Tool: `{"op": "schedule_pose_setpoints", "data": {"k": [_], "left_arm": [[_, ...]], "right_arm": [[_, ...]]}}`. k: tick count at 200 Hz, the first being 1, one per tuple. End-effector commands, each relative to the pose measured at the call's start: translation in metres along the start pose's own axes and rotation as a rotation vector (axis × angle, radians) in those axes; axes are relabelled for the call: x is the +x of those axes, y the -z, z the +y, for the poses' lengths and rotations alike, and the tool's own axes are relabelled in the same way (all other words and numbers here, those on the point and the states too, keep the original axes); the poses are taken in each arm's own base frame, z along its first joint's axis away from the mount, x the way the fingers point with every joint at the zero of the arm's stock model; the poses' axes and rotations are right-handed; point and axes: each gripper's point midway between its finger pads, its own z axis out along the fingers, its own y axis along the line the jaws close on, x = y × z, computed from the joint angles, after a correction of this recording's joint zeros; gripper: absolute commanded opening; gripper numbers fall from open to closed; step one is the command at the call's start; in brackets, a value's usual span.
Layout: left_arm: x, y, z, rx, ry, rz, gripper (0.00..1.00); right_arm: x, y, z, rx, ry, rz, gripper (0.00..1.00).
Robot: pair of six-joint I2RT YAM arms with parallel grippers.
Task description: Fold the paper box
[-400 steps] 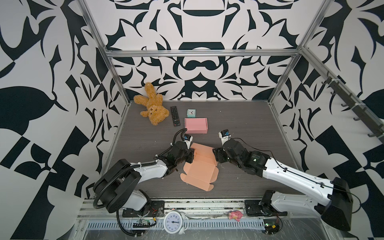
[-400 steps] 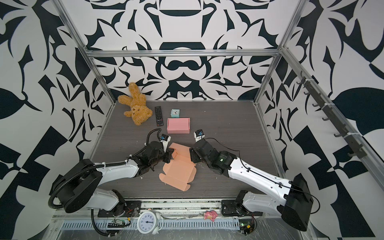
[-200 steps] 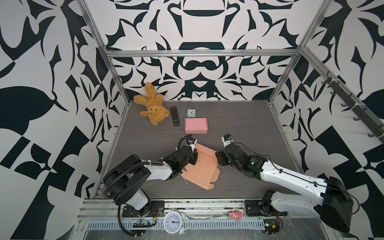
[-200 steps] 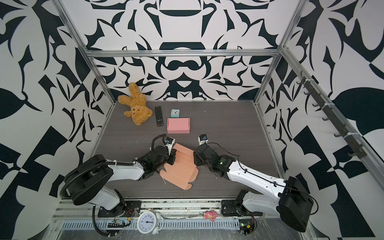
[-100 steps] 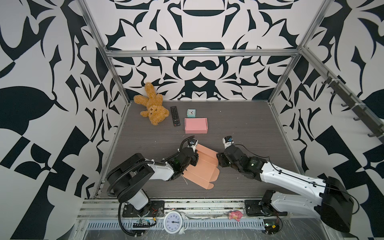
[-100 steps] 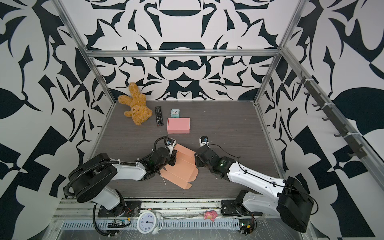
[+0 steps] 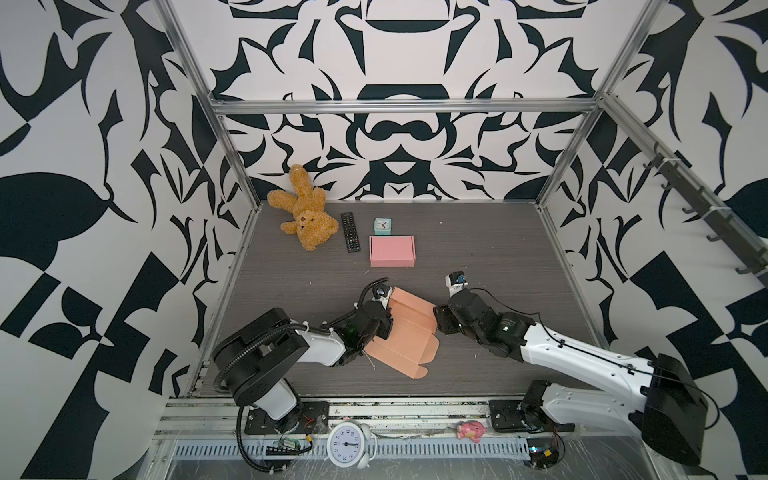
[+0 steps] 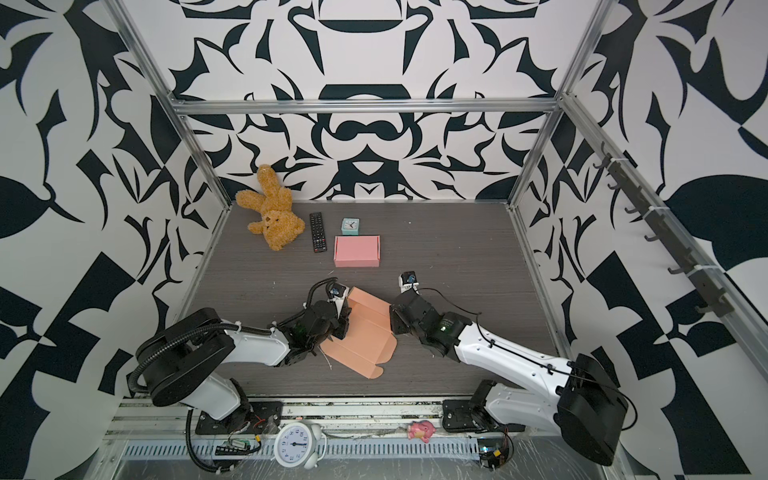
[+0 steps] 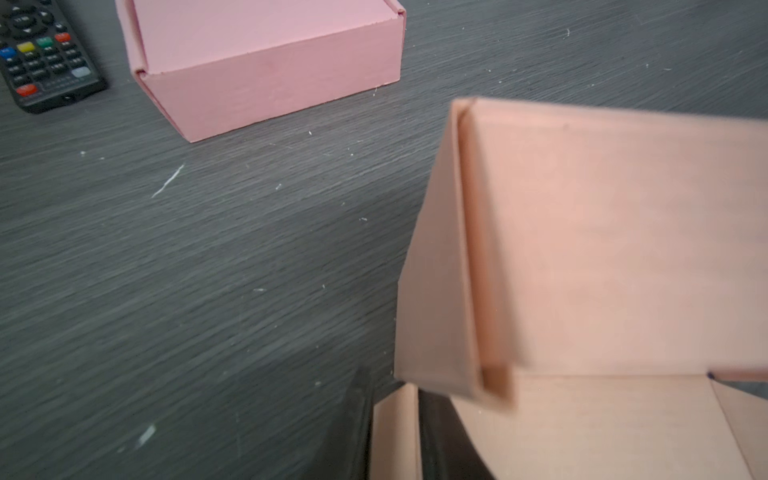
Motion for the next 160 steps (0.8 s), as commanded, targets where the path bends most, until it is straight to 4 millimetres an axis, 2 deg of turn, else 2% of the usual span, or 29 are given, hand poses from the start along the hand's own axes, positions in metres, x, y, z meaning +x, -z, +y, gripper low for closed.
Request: {"op": "schedule_pose_setpoints", "data": {"k": [1, 66, 107, 110, 118, 160], "left_arm": [[-0.006, 0.008, -0.004, 0.026, 0.042, -0.025, 0.24], [0.001, 0.026, -0.015, 0.092, 0.1, 0.089, 0.29], [0.014, 0.049, -0.022, 0.144, 0.194, 0.209, 0.31], [0.007, 0.054, -0.024, 0.157, 0.203, 0.19, 0.32], [0.005, 0.06, -0.026, 0.171, 0.217, 0.199, 0.33], [0.01, 0.083, -0.033, 0.229, 0.259, 0.263, 0.42]], "right_arm": [[-0.018, 0.012, 0.001, 0.014, 0.024, -0.029, 0.6], [-0.037, 0.02, 0.017, -0.003, 0.127, -0.017, 0.68], [-0.046, 0.021, 0.04, -0.063, 0.243, 0.021, 0.72], [-0.047, 0.021, 0.042, -0.068, 0.252, 0.024, 0.72], [-0.048, 0.02, 0.045, -0.073, 0.271, 0.035, 0.73], [-0.049, 0.011, 0.052, -0.054, 0.358, 0.092, 0.76]]}}
